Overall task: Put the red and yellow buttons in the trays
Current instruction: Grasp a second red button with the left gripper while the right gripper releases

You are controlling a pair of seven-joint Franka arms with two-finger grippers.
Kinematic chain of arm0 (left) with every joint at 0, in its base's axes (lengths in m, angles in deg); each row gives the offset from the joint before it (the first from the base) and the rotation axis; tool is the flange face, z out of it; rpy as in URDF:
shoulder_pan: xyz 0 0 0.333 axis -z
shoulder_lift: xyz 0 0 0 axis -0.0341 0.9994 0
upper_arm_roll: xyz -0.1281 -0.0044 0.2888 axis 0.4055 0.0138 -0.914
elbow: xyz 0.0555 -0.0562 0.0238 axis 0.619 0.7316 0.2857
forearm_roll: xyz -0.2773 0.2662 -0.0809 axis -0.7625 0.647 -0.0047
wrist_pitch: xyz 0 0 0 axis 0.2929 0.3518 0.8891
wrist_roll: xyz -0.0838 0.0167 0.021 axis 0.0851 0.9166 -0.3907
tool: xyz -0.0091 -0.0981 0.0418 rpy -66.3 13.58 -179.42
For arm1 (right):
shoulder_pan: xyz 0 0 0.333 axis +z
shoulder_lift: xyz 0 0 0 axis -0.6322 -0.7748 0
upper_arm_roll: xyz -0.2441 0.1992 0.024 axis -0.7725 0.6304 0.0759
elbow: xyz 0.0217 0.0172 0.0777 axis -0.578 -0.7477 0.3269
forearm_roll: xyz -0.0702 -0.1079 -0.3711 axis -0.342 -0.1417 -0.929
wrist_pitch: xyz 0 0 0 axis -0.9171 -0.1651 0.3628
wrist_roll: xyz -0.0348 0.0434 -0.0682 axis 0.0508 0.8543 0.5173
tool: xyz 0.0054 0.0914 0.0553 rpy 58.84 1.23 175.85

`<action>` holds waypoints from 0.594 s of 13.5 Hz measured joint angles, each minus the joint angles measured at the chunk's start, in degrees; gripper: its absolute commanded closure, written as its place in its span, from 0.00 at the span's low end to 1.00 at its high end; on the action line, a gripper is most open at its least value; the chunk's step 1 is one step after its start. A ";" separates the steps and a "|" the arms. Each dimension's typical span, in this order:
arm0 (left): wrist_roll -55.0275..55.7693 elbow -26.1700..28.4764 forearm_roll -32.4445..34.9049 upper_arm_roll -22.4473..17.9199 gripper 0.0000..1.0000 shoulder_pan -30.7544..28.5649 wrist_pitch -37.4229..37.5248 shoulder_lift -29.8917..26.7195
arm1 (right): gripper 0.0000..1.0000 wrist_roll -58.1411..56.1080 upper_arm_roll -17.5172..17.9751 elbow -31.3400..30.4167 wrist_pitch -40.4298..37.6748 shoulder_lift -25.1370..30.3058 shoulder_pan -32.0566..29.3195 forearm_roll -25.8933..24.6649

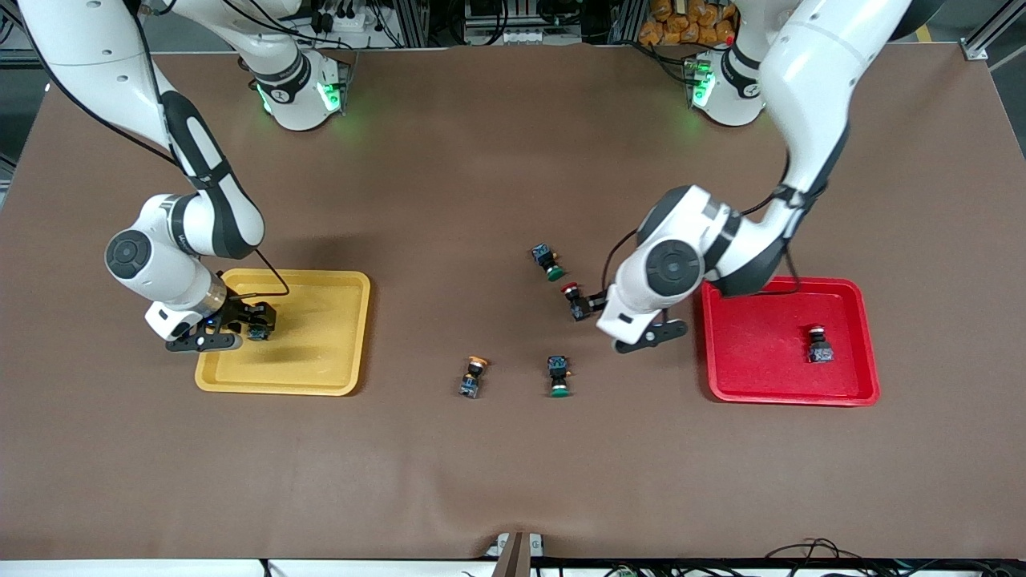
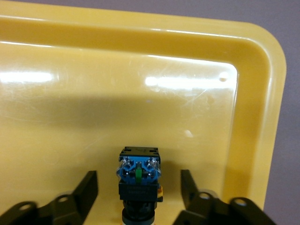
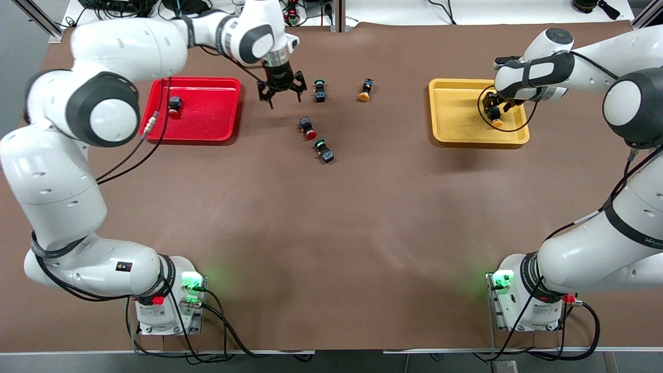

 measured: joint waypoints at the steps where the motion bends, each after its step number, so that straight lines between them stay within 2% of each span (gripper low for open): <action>1: 1.20 -0.26 0.49 -0.15 0.00 0.66 -1.74 1.48 | 0.00 0.18 0.01 0.00 0.02 0.02 0.00 0.00; 5: 7.80 -0.58 4.30 -0.29 0.00 3.04 -5.96 6.05 | 0.00 1.01 0.12 1.14 -1.09 0.26 0.10 0.00; 8: 11.29 -0.66 5.92 -0.35 0.00 4.27 -8.16 8.04 | 0.00 2.37 0.37 5.82 -7.19 0.61 1.58 0.00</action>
